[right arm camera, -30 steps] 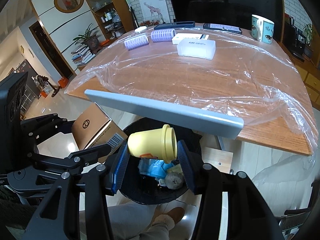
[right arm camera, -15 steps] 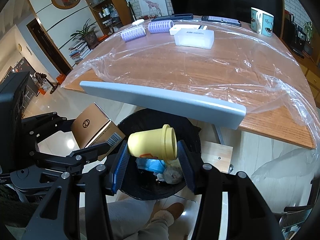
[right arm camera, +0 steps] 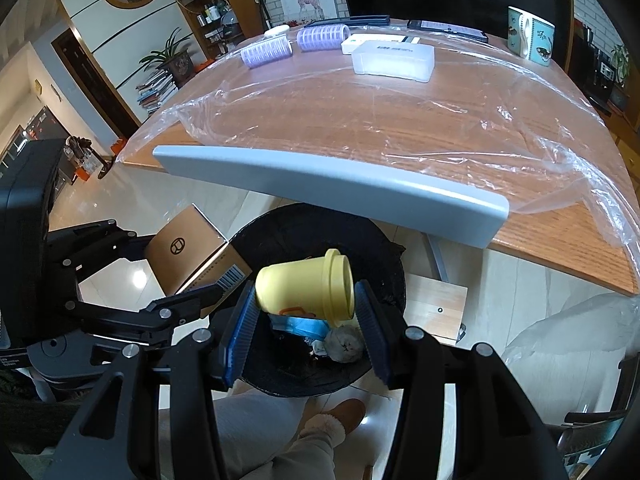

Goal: Collect trash
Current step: 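Lower the box into the bin with the left tool while the right tool holds the cup above it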

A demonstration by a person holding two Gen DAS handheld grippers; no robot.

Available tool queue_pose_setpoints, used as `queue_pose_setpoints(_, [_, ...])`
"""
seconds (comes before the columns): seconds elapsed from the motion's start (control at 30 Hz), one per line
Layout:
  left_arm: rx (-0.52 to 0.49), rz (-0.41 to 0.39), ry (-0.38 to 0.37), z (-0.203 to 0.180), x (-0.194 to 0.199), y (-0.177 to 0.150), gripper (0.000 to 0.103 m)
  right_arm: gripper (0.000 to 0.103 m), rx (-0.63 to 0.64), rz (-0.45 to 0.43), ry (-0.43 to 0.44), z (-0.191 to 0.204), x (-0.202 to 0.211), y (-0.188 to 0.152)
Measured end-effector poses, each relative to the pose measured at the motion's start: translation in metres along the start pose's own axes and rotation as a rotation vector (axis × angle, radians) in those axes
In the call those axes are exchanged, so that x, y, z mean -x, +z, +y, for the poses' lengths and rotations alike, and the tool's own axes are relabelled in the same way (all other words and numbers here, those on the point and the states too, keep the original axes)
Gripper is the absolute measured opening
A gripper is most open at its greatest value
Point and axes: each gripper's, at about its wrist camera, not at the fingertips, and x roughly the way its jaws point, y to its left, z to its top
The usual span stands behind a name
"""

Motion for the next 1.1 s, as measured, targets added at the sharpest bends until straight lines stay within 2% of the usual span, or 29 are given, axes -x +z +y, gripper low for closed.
queue_pose_setpoints(1.1, [-0.019,0.083,0.038,0.001,-0.042,0.002,0.059,0.049,0.001,0.089,-0.03,-0.007,-0.044,-0.003])
